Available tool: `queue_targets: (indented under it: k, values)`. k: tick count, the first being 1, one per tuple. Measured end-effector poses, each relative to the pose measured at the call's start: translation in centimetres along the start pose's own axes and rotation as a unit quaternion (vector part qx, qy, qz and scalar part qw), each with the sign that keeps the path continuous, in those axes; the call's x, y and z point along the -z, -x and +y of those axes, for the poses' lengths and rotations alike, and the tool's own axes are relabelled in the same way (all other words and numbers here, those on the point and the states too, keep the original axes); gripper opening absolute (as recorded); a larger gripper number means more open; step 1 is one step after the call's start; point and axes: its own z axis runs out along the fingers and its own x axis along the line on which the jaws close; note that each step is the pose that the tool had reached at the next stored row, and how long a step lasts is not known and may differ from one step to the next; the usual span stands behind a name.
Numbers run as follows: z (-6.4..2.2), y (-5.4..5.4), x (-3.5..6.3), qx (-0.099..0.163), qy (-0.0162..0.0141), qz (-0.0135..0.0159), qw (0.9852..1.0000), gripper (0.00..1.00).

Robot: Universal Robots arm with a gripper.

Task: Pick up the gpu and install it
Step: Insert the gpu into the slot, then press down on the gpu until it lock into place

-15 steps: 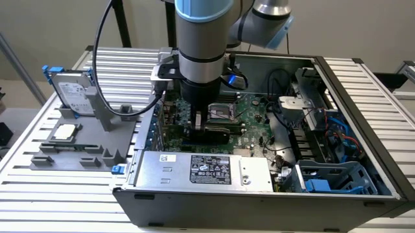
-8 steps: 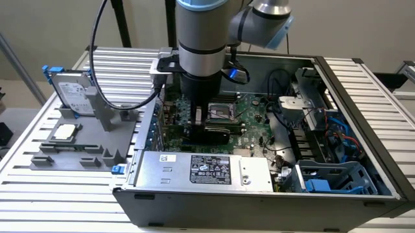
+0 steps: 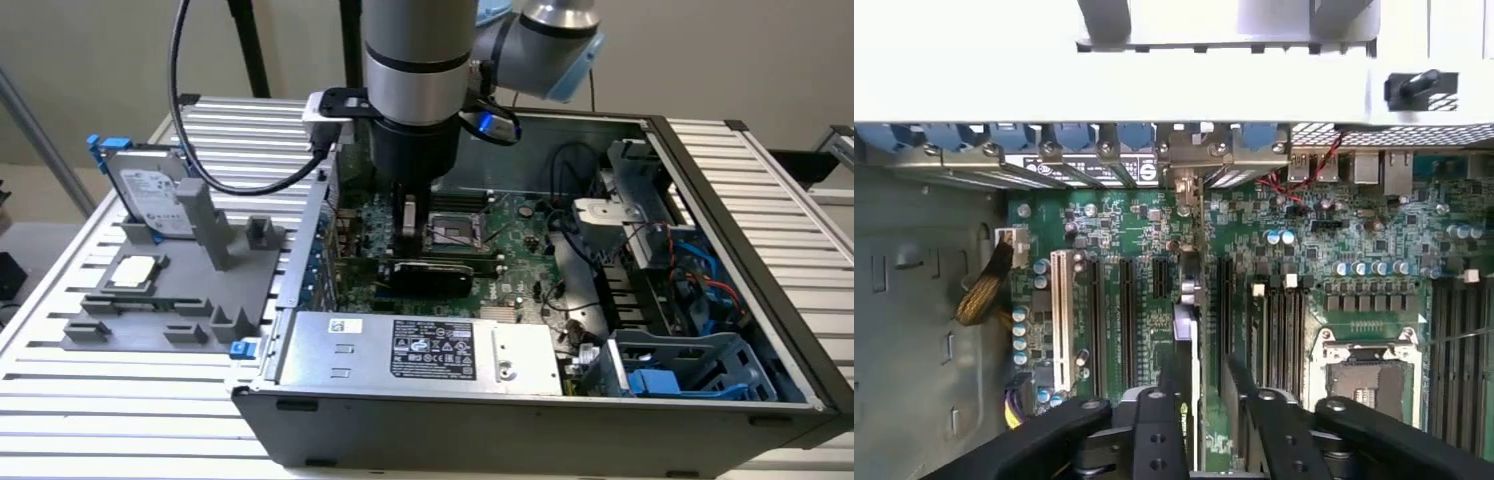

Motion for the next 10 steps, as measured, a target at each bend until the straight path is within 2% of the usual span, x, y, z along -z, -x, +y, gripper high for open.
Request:
queue_targets:
  k: [10]
  values:
    - [0.00, 0.00, 0.01, 0.000, 0.0001, -0.0002, 1.0000, 0.00]
